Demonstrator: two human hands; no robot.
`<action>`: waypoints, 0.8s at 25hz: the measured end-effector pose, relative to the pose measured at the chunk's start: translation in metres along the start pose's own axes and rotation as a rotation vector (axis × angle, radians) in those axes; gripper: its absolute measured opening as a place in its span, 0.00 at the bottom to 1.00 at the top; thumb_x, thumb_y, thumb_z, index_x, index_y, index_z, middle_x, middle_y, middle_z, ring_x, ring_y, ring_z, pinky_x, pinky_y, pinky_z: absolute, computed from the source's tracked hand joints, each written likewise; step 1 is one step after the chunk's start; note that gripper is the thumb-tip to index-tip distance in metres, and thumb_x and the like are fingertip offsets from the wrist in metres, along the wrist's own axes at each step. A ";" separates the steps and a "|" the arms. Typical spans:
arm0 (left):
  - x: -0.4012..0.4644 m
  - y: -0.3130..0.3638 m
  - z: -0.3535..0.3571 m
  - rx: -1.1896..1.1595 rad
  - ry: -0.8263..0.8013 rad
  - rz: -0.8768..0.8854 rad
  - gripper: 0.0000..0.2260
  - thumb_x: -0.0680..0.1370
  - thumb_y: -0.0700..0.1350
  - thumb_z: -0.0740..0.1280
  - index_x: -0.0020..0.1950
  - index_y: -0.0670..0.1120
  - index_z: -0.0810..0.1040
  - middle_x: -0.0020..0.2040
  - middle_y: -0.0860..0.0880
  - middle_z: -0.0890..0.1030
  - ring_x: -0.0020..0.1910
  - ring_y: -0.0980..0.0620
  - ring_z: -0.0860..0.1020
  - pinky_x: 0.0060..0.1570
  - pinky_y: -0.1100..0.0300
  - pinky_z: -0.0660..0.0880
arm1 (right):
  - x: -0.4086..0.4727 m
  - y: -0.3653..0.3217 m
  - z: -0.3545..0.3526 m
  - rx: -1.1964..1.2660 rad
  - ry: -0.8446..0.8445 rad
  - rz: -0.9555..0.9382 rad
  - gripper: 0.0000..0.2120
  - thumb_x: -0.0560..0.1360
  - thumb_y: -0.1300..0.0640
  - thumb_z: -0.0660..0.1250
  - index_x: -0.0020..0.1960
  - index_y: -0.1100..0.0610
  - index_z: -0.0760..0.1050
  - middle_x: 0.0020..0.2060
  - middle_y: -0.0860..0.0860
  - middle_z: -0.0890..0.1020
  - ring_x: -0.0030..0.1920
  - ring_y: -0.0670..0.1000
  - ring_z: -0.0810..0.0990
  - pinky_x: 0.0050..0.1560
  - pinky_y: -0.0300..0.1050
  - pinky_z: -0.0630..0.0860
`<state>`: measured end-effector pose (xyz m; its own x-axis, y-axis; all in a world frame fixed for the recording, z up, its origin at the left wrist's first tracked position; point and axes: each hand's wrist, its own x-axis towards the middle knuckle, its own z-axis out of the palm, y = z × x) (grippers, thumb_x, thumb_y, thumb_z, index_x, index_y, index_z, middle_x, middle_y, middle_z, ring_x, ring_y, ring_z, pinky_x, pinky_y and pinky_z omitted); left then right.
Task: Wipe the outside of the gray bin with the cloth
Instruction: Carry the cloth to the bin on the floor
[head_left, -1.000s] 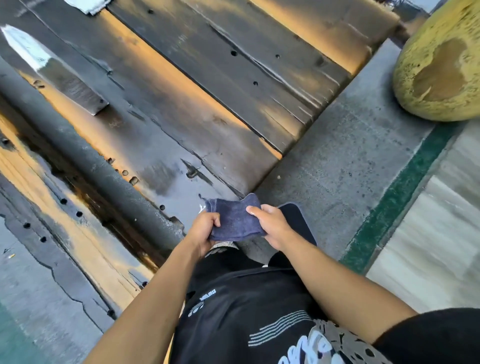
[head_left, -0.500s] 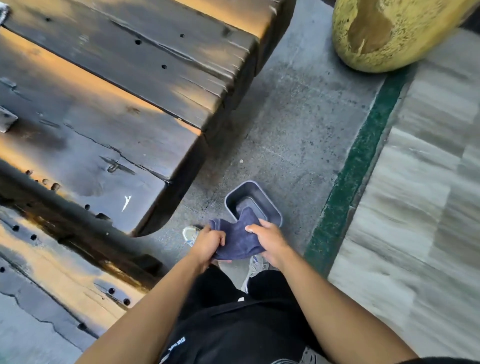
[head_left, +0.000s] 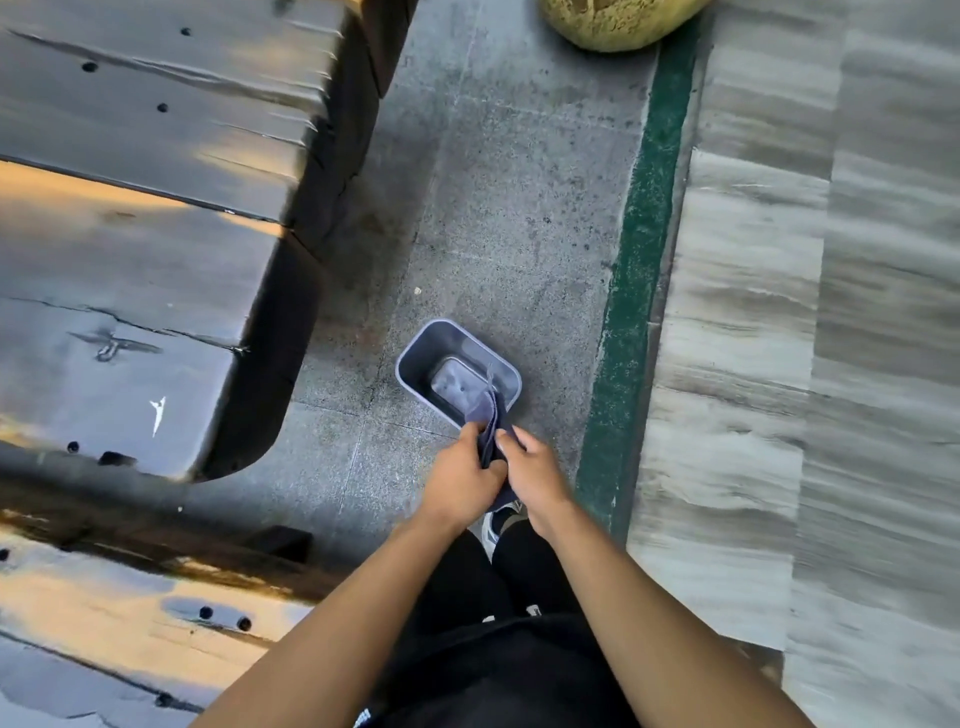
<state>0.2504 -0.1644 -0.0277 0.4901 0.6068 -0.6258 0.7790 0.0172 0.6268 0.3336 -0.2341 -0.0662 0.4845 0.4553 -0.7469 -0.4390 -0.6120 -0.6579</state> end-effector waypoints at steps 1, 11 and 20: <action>-0.003 -0.006 0.004 0.023 -0.003 0.050 0.17 0.74 0.45 0.66 0.62 0.46 0.75 0.49 0.43 0.85 0.49 0.40 0.82 0.45 0.54 0.76 | -0.003 0.006 0.001 0.048 0.020 0.025 0.10 0.82 0.54 0.62 0.52 0.48 0.83 0.48 0.51 0.87 0.51 0.53 0.86 0.55 0.57 0.82; -0.027 -0.090 0.056 0.111 -0.119 0.347 0.15 0.70 0.46 0.66 0.55 0.46 0.84 0.41 0.52 0.73 0.45 0.47 0.76 0.49 0.54 0.73 | 0.009 0.097 0.006 0.204 0.140 0.111 0.04 0.76 0.58 0.71 0.50 0.55 0.82 0.44 0.53 0.87 0.45 0.54 0.85 0.47 0.50 0.82; 0.049 -0.159 0.118 -0.028 0.006 -0.050 0.09 0.78 0.39 0.64 0.50 0.47 0.84 0.39 0.52 0.83 0.34 0.55 0.78 0.41 0.61 0.77 | 0.084 0.171 -0.042 0.359 0.312 0.200 0.05 0.79 0.62 0.66 0.49 0.53 0.79 0.46 0.52 0.86 0.48 0.55 0.84 0.56 0.61 0.81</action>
<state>0.1963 -0.2307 -0.2129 0.4486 0.6092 -0.6539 0.7910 0.0700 0.6078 0.3309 -0.3277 -0.2375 0.5428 0.1043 -0.8334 -0.7518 -0.3818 -0.5375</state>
